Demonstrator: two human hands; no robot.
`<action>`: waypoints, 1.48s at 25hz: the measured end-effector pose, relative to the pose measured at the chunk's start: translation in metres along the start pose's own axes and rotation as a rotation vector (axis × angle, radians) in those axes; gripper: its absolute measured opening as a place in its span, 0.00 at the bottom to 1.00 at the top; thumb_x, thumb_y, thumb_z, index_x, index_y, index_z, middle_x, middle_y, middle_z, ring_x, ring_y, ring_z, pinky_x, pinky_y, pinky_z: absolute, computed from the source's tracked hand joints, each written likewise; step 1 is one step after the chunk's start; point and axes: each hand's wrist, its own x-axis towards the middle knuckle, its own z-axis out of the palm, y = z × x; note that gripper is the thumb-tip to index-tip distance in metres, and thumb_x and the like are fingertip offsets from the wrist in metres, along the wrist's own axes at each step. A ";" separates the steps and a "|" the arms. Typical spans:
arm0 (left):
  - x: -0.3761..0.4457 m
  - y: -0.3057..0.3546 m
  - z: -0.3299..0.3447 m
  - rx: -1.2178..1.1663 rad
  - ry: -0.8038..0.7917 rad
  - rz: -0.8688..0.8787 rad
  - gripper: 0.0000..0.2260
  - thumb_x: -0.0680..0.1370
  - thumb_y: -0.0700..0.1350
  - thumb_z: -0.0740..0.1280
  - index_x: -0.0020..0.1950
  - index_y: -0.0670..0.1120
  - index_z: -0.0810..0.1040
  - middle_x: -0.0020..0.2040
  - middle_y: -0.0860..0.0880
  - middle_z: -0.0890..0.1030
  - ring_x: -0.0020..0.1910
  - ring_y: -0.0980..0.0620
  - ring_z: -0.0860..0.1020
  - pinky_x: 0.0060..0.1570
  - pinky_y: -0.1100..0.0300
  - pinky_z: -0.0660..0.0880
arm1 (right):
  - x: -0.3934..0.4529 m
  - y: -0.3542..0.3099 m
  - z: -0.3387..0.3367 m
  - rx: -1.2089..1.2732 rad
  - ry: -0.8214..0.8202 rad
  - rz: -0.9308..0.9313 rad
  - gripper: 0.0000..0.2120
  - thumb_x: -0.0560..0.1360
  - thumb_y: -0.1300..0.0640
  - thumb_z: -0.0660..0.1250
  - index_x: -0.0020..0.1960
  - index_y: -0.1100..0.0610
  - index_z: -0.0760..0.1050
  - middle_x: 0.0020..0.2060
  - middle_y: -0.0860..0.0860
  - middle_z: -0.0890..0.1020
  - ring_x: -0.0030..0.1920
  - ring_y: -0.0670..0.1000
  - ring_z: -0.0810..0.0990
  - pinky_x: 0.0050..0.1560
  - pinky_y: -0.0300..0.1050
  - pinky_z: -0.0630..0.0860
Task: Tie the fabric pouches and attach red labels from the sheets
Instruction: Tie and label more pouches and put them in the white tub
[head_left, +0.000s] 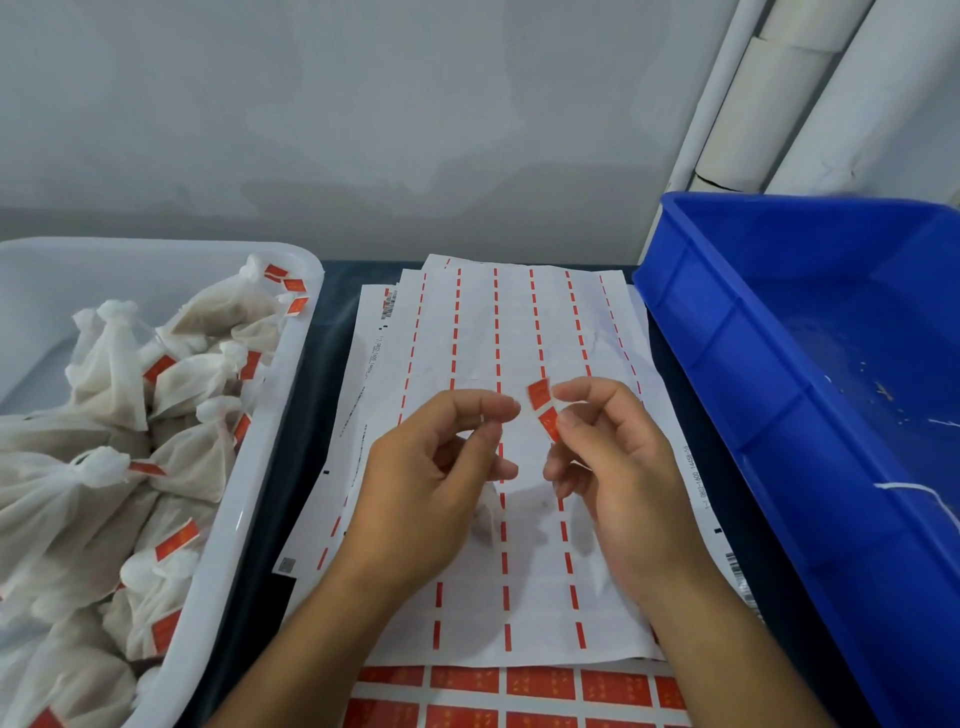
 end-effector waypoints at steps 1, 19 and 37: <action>0.000 0.001 0.000 0.001 -0.015 -0.007 0.10 0.82 0.46 0.66 0.57 0.63 0.79 0.55 0.65 0.83 0.45 0.60 0.85 0.45 0.68 0.81 | 0.000 0.000 -0.001 0.016 -0.006 -0.004 0.07 0.83 0.58 0.65 0.56 0.47 0.79 0.40 0.50 0.82 0.36 0.48 0.81 0.38 0.40 0.80; 0.000 -0.003 -0.006 -0.061 -0.222 -0.018 0.14 0.85 0.44 0.64 0.68 0.57 0.79 0.55 0.61 0.85 0.42 0.53 0.86 0.43 0.65 0.81 | -0.004 -0.005 -0.008 -0.400 -0.141 -0.134 0.14 0.72 0.37 0.70 0.45 0.43 0.68 0.41 0.47 0.85 0.35 0.57 0.82 0.36 0.60 0.82; -0.005 0.003 -0.004 -0.102 -0.271 0.022 0.29 0.82 0.52 0.65 0.77 0.71 0.56 0.50 0.58 0.85 0.44 0.52 0.85 0.44 0.65 0.81 | 0.001 -0.002 -0.007 -0.302 -0.209 -0.102 0.04 0.81 0.53 0.70 0.50 0.44 0.80 0.52 0.40 0.84 0.56 0.46 0.83 0.55 0.40 0.81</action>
